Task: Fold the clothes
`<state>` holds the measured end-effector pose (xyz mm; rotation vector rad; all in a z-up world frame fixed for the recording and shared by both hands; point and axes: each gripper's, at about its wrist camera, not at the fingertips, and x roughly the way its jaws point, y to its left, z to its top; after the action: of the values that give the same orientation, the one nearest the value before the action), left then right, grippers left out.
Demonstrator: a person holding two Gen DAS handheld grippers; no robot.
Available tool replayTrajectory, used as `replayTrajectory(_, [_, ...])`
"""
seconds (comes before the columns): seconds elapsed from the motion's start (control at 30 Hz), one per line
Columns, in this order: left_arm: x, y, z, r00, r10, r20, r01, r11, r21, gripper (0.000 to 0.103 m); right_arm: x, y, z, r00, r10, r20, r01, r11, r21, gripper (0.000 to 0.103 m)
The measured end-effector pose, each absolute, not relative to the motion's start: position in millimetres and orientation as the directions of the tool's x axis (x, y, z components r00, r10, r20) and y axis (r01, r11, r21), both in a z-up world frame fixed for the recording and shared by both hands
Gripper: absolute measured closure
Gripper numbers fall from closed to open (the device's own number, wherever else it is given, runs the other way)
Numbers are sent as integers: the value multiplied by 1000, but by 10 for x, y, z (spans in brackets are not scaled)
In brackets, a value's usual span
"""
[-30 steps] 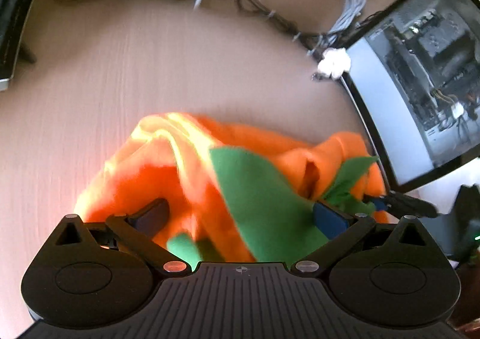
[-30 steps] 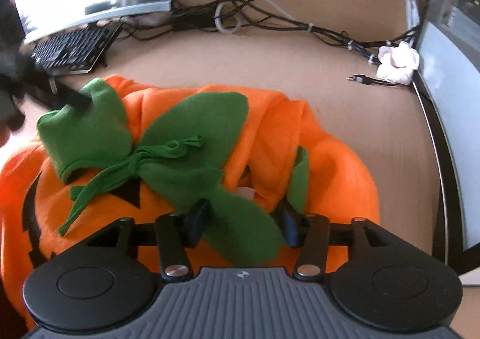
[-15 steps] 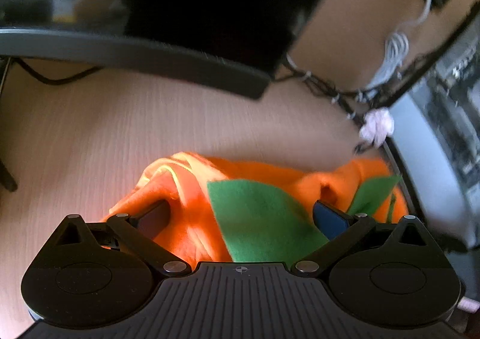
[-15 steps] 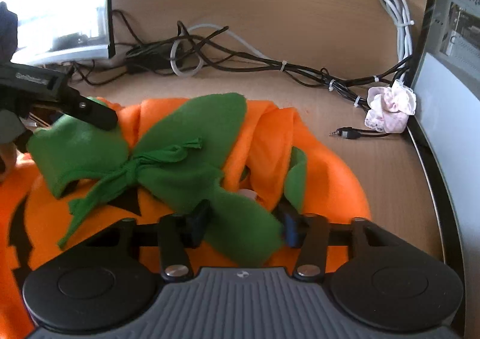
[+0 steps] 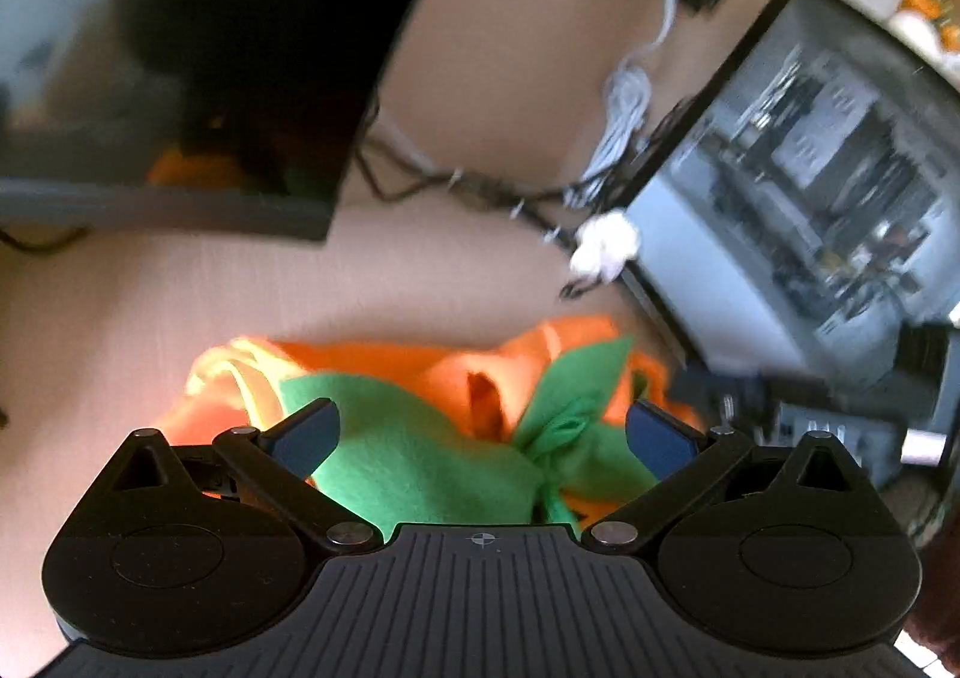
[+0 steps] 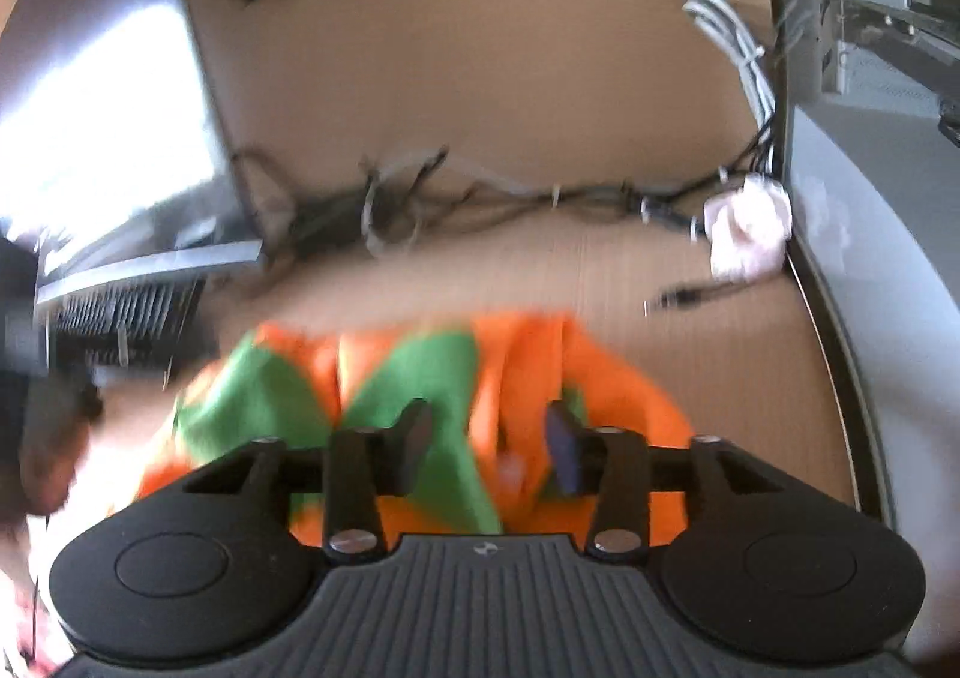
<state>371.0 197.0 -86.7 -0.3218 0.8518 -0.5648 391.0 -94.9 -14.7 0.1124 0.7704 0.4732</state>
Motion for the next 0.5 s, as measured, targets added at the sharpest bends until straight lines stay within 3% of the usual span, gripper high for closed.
replayTrajectory(0.03, [3753,1933,-929,511,-584,-631,322,811,-489,0,4033,-911,-213,616,442,-652,-350,895,276,44])
replayTrajectory(0.1, [3714,1931,-948,505,-592,-629,319,805,-501,0,4244,-856,-414,572,428,-699,-301,903,306,44])
replayTrajectory(0.13, [3693,1931,-956,502,-596,-627,318,801,-507,0,4284,-834,-464,549,447,-706,-293,894,339,60])
replayTrajectory(0.17, [3671,1931,-964,499,-600,-625,317,798,-512,0,4312,-812,-501,527,471,-708,-286,882,374,86])
replayTrajectory(0.2, [3647,1959,-929,505,-604,-617,325,795,-513,0,4278,-787,-429,525,505,-685,-310,863,399,92])
replayTrajectory(0.3, [3612,2028,-852,524,-623,-581,341,778,-527,0,4076,-842,-41,571,577,-584,-385,816,431,95])
replayTrajectory(0.37, [3634,2023,-902,521,-625,-582,325,775,-542,0,3992,-941,117,593,567,-572,-391,824,411,95])
replayTrajectory(0.5, [3685,1966,-1151,475,-601,-642,261,794,-550,0,4033,-1045,-294,560,388,-732,-310,917,249,95])
